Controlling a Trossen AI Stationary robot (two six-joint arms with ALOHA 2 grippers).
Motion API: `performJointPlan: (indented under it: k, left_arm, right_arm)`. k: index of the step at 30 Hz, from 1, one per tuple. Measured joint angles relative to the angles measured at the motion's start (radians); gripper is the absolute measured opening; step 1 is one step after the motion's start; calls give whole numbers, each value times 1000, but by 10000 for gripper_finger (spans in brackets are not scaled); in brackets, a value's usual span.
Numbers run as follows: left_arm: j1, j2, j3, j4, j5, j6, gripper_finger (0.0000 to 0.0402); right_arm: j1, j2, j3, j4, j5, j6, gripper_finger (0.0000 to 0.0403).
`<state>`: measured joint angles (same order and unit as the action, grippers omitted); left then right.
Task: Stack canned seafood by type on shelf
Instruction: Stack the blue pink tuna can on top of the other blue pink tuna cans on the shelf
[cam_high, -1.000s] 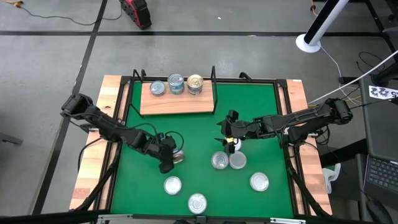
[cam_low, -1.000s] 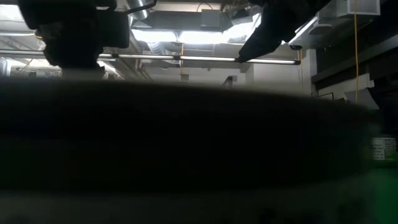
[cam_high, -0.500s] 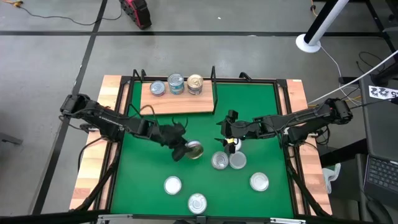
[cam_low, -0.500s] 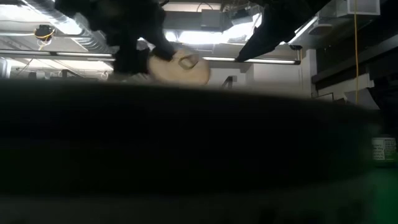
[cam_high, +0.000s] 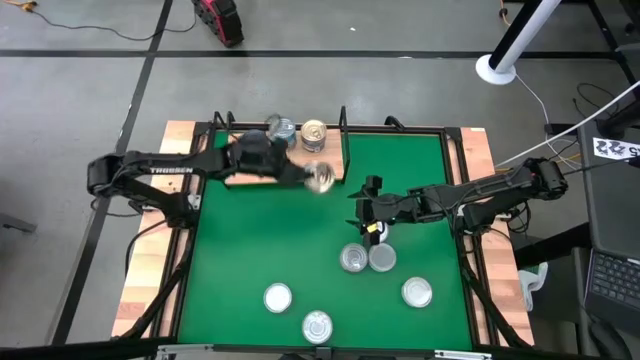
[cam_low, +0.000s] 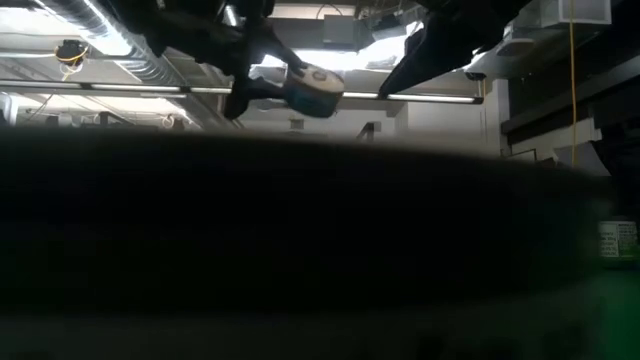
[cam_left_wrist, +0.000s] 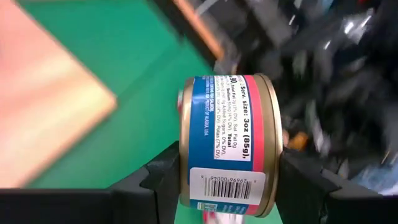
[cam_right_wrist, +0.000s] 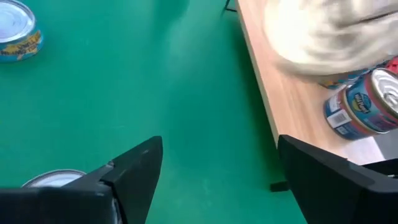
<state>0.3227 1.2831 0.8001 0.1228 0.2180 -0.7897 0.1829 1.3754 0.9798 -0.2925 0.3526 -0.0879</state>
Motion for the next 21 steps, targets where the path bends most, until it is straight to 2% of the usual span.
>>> performJointPlan:
  k: [2, 8, 15, 21]
  left_arm:
    - [69, 0, 0, 49, 32, -23, 192]
    - [215, 38, 1, 158, 46, -113, 192]
    - [285, 142, 1, 314, 64, -246, 192]
    - [332, 201, 1, 330, 30, -371, 192]
  right_arm:
    - [0, 0, 0, -2, 13, 0, 317]
    - [0, 0, 0, 1, 21, 0, 317]
    - [0, 0, 0, 6, 21, 0, 317]
    - [0, 0, 0, 5, 21, 0, 317]
